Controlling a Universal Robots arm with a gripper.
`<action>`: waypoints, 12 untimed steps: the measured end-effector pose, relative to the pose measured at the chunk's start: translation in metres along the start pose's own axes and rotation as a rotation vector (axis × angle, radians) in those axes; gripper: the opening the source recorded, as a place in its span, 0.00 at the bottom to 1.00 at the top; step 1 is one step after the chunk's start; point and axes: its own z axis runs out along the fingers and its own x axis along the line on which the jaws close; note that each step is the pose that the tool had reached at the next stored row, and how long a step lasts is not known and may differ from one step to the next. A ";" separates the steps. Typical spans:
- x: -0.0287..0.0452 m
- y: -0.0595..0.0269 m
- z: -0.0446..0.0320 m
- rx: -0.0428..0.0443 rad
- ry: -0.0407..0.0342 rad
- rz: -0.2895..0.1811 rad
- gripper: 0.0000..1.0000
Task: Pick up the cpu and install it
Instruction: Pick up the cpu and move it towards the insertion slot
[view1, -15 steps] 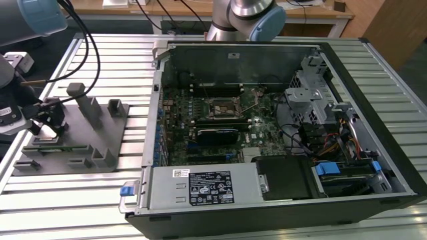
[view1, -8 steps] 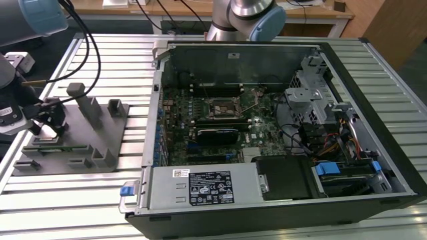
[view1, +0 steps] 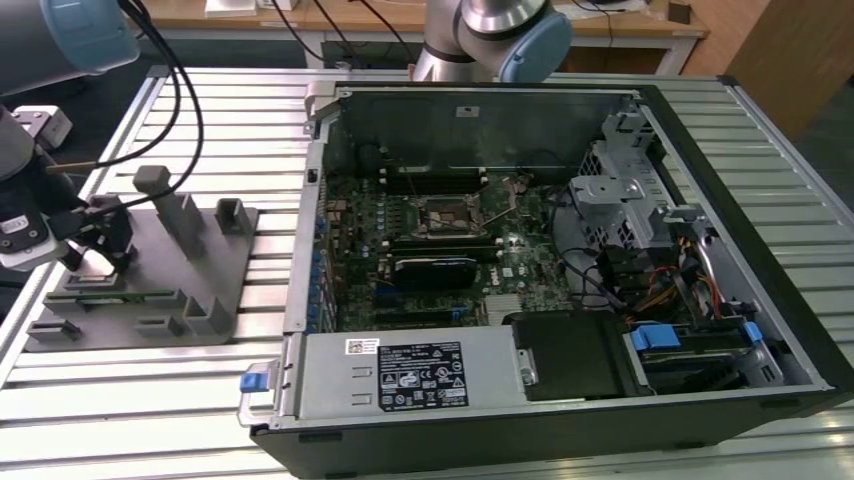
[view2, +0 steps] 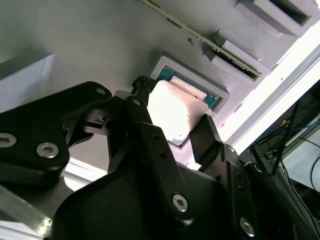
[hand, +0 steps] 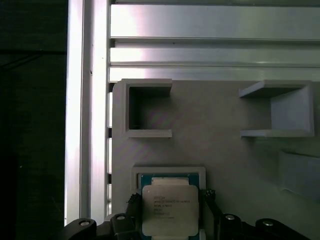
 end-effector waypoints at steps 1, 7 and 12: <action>0.0000 0.0000 0.0003 0.0000 0.0000 0.000 0.59; 0.0004 -0.0001 0.0013 -0.0028 0.0004 0.000 0.59; 0.0016 -0.0001 0.0012 -0.0029 0.0005 0.000 0.59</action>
